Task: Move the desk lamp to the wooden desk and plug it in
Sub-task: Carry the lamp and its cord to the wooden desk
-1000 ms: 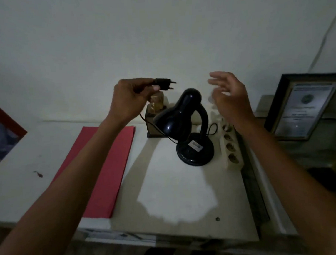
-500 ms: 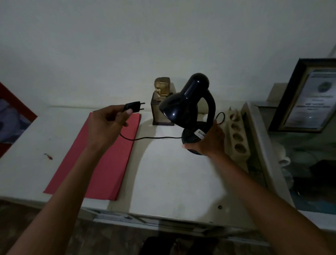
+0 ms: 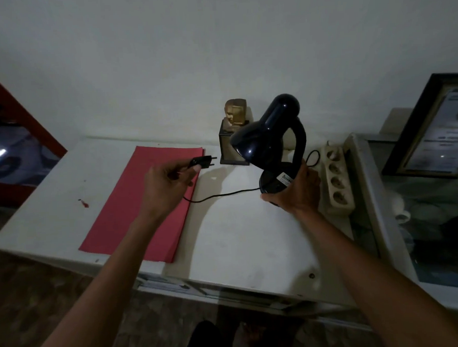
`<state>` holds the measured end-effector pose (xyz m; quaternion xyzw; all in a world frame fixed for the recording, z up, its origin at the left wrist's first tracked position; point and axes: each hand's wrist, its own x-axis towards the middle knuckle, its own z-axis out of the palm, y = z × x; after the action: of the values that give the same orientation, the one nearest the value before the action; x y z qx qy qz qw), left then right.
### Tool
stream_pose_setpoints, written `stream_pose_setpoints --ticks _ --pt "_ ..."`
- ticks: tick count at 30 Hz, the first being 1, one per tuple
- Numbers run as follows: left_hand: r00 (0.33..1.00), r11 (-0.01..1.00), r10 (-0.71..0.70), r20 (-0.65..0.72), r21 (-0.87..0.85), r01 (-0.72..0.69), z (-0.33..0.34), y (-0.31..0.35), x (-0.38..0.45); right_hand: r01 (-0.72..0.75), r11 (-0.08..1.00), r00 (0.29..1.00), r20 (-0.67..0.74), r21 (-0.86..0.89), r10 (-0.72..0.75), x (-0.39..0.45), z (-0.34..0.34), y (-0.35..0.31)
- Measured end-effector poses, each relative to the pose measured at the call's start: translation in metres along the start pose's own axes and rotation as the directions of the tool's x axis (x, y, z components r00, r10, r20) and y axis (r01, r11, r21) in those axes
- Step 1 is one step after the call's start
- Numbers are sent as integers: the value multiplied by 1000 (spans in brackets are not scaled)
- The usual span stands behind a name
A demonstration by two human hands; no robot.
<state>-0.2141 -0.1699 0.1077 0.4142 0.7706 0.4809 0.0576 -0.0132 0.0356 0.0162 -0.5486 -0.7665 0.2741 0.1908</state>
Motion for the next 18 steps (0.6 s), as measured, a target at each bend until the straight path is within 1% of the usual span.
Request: stream_pose_setpoints --ticks 5,7,9,12,14,18 --pt "999 1000 17 30 -14 -17 -7 -8 -5 8 1000 1000 4 22 -8 -24 -2 -3" --pt "999 1000 19 35 0 -19 -15 -12 -2 3 1000 999 36 20 -3 -35 -6 -6" --pt "999 999 44 -4 18 -44 -27 -15 5 -7 1000 997 73 5 6 -49 -12 -12" --pt "992 995 87 -88 -44 -92 -50 -12 20 -19 1000 994 107 -12 20 -77 -27 -19" --pt "987 992 103 -126 -56 -111 -66 -11 29 -10 1000 992 126 -18 12 -101 -38 -22" --pt "977 986 147 -152 -57 -157 -89 -9 44 -18 999 991 132 -27 21 -157 -54 -22"
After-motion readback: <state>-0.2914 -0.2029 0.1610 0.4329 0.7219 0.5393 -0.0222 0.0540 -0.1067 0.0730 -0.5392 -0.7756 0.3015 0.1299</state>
